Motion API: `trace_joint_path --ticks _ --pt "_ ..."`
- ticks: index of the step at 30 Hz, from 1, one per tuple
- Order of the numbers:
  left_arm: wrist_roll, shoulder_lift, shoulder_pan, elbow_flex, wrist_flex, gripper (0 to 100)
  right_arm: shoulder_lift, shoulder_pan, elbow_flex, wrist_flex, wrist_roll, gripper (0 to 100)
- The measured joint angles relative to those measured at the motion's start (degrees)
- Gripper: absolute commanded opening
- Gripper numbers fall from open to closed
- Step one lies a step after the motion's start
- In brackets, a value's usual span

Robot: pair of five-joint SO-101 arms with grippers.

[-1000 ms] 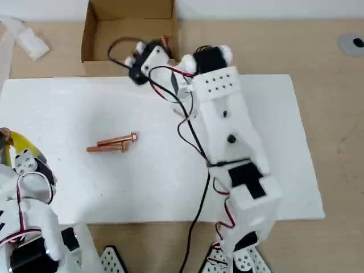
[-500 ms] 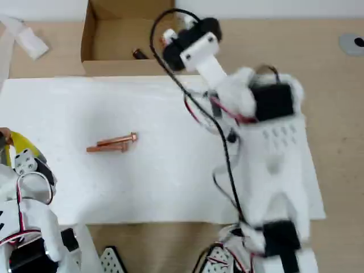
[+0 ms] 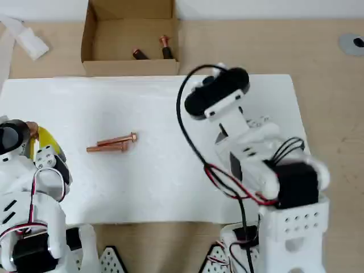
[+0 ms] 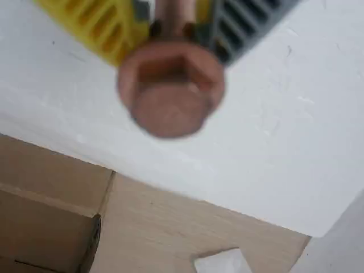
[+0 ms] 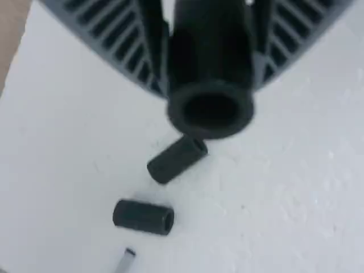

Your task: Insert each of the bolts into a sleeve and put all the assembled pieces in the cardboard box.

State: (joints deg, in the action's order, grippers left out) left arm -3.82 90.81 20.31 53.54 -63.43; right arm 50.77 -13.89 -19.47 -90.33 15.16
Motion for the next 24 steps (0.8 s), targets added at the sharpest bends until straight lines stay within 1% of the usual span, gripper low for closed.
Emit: trace_joint_path --ticks 8,12,15,20,22,24 --pt "0.00 0.00 0.00 1.93 0.00 1 10.73 0.00 -24.35 19.16 0.00 1.0" --pt "0.00 0.00 -0.18 2.11 0.88 1 15.74 -3.43 -32.53 26.81 0.00 1.0" --pt "0.00 0.00 -0.18 2.29 3.87 1 18.81 -6.42 -37.98 33.58 -0.53 1.0" --pt "0.00 -0.09 -0.62 2.29 10.81 1 21.01 -8.44 -43.96 46.68 -6.42 1.0" --pt "0.00 -0.09 -2.55 2.29 13.36 1 21.19 -8.44 -46.07 51.87 -8.26 1.0" --pt "0.00 -0.09 -6.24 2.29 15.47 1 21.27 -8.35 -48.18 56.88 -10.20 1.0"
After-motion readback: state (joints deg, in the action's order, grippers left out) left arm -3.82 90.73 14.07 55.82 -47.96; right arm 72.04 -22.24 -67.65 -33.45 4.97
